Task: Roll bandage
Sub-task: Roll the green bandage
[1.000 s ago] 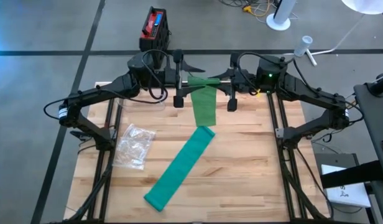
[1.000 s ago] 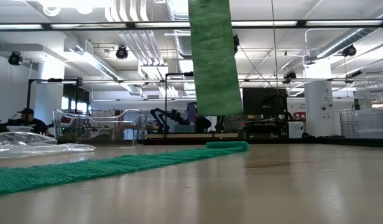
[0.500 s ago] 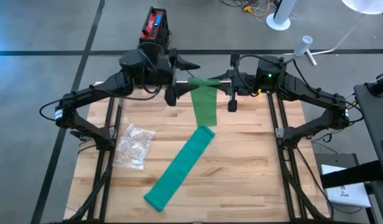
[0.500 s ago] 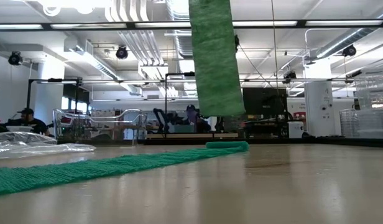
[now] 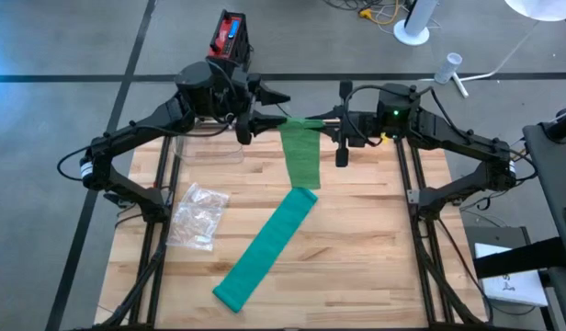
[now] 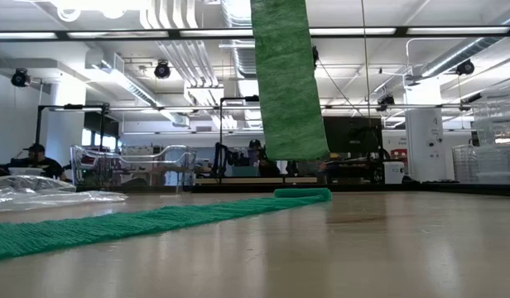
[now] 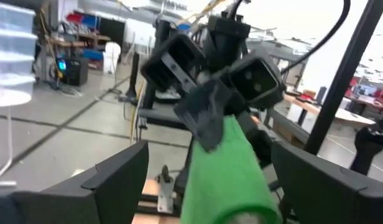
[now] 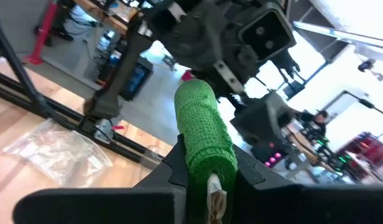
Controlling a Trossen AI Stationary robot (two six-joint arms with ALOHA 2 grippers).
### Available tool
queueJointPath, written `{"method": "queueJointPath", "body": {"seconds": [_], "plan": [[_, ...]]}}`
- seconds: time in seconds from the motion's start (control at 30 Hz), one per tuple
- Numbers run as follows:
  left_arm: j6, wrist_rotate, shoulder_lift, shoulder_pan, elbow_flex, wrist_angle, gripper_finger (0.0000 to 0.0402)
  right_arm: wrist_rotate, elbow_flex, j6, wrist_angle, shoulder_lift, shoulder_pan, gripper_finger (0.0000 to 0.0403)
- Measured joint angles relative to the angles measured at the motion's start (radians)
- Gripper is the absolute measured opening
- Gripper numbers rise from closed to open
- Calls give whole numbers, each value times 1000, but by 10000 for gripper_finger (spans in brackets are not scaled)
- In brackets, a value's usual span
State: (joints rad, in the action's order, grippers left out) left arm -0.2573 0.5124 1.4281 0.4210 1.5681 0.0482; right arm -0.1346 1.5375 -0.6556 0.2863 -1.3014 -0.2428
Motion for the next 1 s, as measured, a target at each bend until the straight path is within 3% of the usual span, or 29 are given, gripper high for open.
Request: {"method": "queueJointPath", "body": {"seconds": [0.33, 0.53, 1.0], "plan": [[1, 3, 13, 0, 0, 40, 326, 32, 0, -61, -8, 0, 0, 41], [10, 51, 21, -4, 0, 38, 306, 34, 0, -88, -12, 0, 0, 41], [-6, 52, 59, -12, 0, -36, 252, 81, 0, -108, -16, 0, 0, 41]]}}
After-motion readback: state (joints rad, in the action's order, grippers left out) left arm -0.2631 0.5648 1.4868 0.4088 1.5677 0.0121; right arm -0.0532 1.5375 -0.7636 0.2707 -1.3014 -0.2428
